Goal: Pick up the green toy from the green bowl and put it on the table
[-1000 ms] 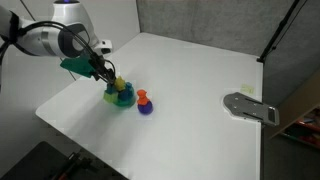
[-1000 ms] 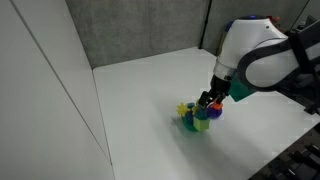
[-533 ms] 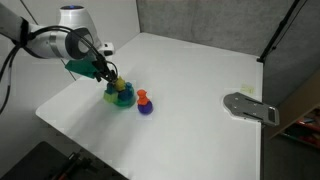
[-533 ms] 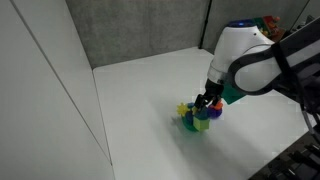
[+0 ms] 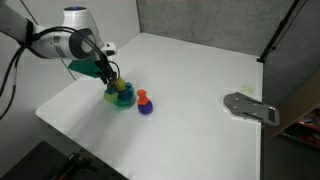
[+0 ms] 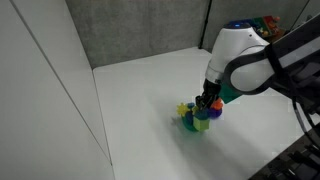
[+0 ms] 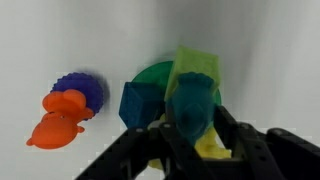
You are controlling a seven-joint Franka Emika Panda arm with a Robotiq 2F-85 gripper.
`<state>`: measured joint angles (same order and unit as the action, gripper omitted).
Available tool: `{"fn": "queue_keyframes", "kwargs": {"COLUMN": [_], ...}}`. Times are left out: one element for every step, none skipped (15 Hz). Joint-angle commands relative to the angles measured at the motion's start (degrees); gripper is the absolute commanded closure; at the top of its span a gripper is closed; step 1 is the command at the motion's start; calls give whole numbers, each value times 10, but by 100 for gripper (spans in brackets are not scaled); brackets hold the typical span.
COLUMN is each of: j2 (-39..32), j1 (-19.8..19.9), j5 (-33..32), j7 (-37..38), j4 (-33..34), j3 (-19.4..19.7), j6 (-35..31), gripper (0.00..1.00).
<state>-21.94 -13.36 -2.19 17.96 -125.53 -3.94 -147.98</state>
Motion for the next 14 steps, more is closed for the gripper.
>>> {"fn": "queue_keyframes", "kwargs": {"j2": [5, 9, 15, 20, 27, 32, 39, 45, 52, 58, 63, 69, 73, 80], "j1": [-4, -2, -1, 1, 3, 3, 3, 4, 5, 3, 3, 4, 4, 6], "j5": [-3, 0, 3, 5, 9, 9, 8, 9, 10, 3, 1, 1, -4, -7], "j7": [4, 1, 0, -2, -6, -6, -7, -6, -8, -2, -1, -1, 3, 4], "j4": [11, 9, 7, 6, 4, 3, 2, 2, 2, 3, 4, 7, 9, 11], "j3": [3, 1, -1, -3, -5, -6, -6, -7, -8, -4, -4, -3, 0, 2], "j6": [17, 18, 19, 21, 23, 23, 24, 23, 24, 24, 24, 26, 27, 28], "gripper": [83, 92, 95, 96, 93, 96, 97, 94, 94, 94, 94, 94, 94, 94]}}
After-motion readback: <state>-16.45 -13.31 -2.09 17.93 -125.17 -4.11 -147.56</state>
